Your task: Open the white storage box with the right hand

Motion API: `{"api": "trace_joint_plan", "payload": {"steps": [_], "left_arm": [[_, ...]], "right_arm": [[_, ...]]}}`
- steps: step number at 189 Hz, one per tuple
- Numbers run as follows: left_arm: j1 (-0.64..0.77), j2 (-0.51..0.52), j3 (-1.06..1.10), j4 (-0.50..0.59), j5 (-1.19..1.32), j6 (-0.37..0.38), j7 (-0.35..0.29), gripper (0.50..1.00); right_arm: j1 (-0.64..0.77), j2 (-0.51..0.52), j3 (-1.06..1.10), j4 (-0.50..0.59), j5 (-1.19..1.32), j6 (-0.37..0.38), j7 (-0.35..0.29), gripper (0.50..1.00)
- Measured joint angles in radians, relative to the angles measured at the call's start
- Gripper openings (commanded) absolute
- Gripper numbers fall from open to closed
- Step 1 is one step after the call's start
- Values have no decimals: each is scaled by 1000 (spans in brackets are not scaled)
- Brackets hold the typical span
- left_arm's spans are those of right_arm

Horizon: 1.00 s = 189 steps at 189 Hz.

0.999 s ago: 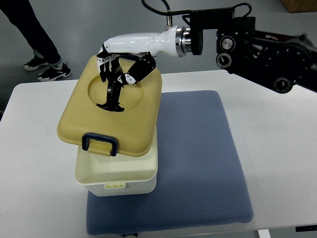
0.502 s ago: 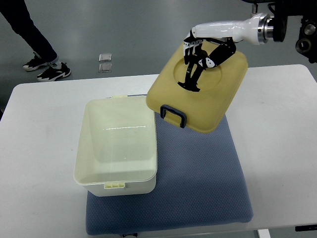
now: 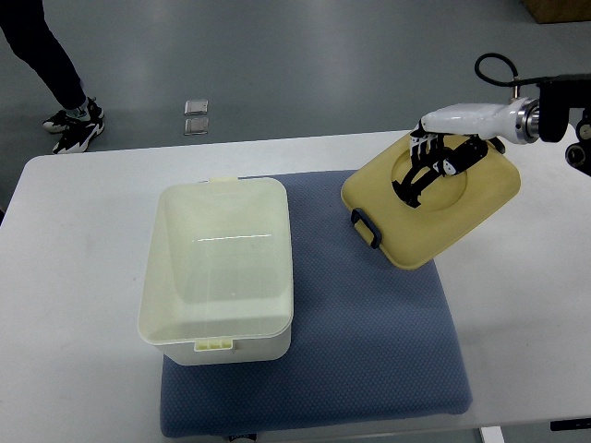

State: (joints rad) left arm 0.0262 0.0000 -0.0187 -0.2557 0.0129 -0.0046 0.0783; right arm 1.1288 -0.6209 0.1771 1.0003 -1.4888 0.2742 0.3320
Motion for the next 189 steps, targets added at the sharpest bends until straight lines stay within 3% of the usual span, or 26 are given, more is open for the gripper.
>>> {"api": "trace_joint_plan", "payload": {"steps": [82,83,84,85,86,87,88,89,90,91,93,144,189], "left_arm": [[0,0,-2,1,-1,0,0,1000],[0,0,-2,1,-1,0,0,1000],[0,0,-2,1,-1,0,0,1000],[0,0,-2,1,-1,0,0,1000],[0,0,-2,1,-1,0,0,1000],[0,0,-2,1,-1,0,0,1000],[0,0,-2,1,-1,0,0,1000],[0,0,-2,1,-1,0,0,1000],[0,0,-2,1,-1,0,0,1000],[0,0,-2,1,-1,0,0,1000],[0,0,-2,1,-1,0,0,1000],[0,0,-1,1,-1,0,0,1000],[0,0,-1,1,-1,0,0,1000]], "right_arm": [[-89,160,-2,-13,-1,-75,-12,500],[-89,160,-2,-14,-1,-76,-12,533],[-89,161,-2,-14,-1,-76,-12,533],[-90,161,-2,-14,-1,-76,-12,630],[-90,161,-2,-15,-1,-76,-12,631],[-90,161,-2,-15,-1,-76,-12,740],[-91,162,-2,-15,-1,-76,-12,742],[-91,162,-2,-15,-1,-76,-12,827],[-92,162,-2,-16,-1,-76,-12,827],[-92,162,-2,-16,-1,-76,-12,898],[-93,162,-2,-16,0,-76,-12,925],[-103,156,1,-19,15,-43,-12,928],[-89,115,81,15,129,76,-11,928]]}}
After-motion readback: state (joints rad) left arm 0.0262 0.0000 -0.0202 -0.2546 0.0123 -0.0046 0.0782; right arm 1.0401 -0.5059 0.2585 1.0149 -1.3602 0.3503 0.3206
